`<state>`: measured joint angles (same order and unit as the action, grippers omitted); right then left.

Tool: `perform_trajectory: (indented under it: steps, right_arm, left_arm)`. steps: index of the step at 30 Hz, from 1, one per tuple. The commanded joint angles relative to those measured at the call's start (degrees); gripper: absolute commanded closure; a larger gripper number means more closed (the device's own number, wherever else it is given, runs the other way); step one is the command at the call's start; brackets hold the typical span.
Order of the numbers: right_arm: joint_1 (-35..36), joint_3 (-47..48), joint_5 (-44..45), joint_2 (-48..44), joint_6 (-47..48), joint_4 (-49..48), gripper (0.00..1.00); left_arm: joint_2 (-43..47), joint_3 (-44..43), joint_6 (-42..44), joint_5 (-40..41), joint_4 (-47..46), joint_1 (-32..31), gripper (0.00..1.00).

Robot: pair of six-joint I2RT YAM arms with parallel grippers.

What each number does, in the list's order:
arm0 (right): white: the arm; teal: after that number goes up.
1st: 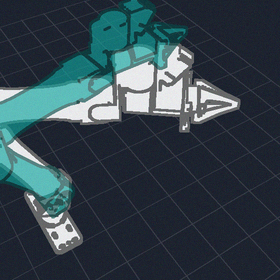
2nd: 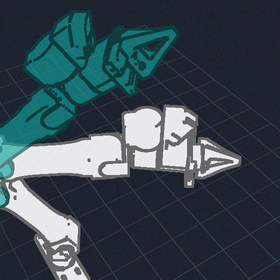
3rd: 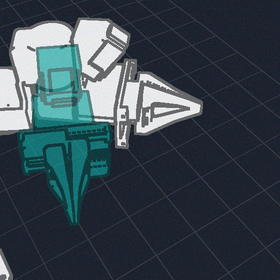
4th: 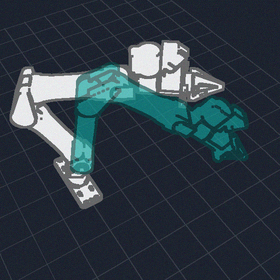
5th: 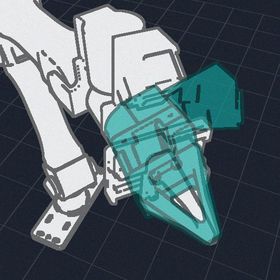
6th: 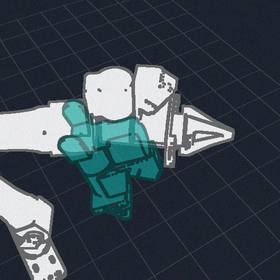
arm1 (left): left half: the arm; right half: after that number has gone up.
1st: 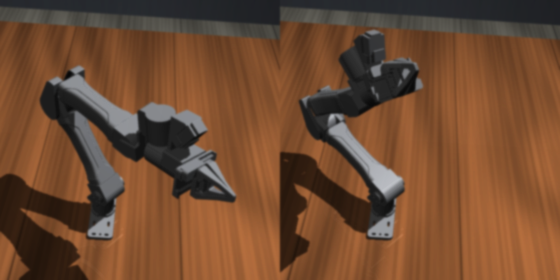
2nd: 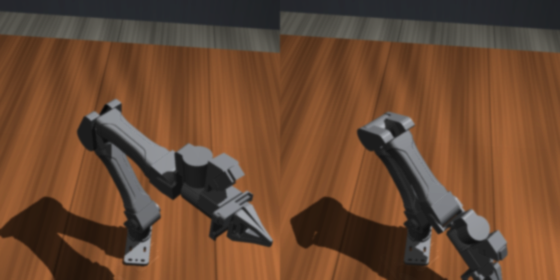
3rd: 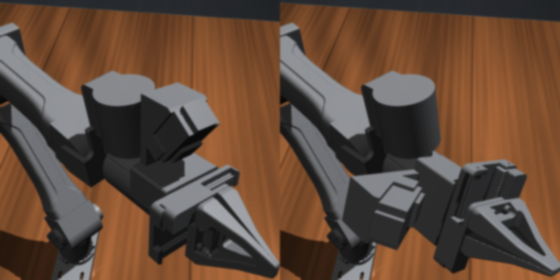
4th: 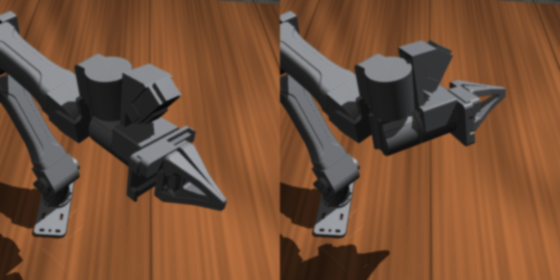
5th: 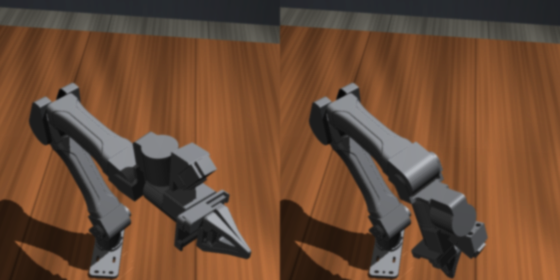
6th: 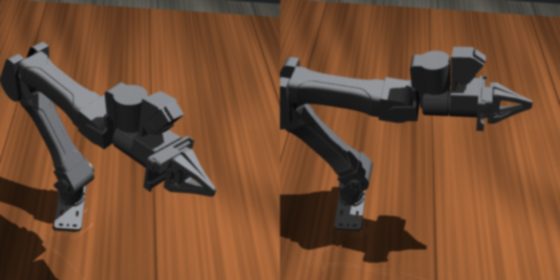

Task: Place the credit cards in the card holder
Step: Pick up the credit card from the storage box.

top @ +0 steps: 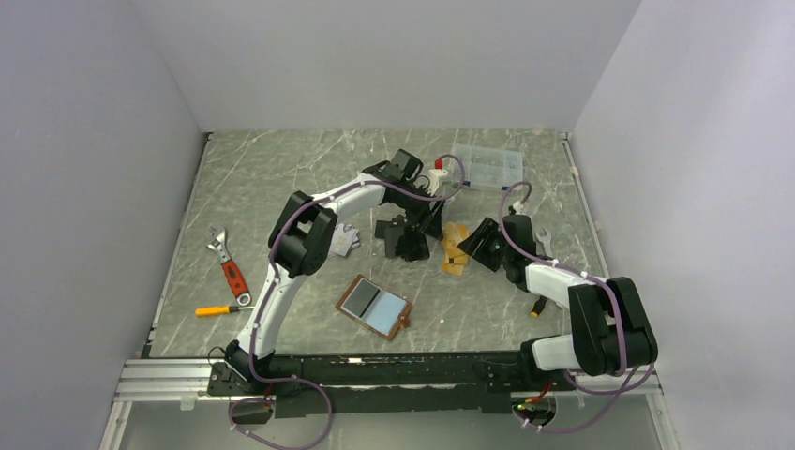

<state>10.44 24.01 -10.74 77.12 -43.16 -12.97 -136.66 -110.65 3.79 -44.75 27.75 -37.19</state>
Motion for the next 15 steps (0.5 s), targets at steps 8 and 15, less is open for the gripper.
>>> perform_trajectory:
  steps: [8, 15]
  right_arm:
    - [-1.47, 8.49, 2.75, 7.32, 2.70, 0.80, 0.43]
    - [-1.49, 6.39, 1.53, 8.18, 1.65, -2.08, 0.44]
  left_arm:
    - [3.89, 5.28, -9.29, 4.53, -7.77, 0.30, 0.33]
    - [0.84, 0.80, -8.75, 7.07, -6.30, -1.19, 0.35]
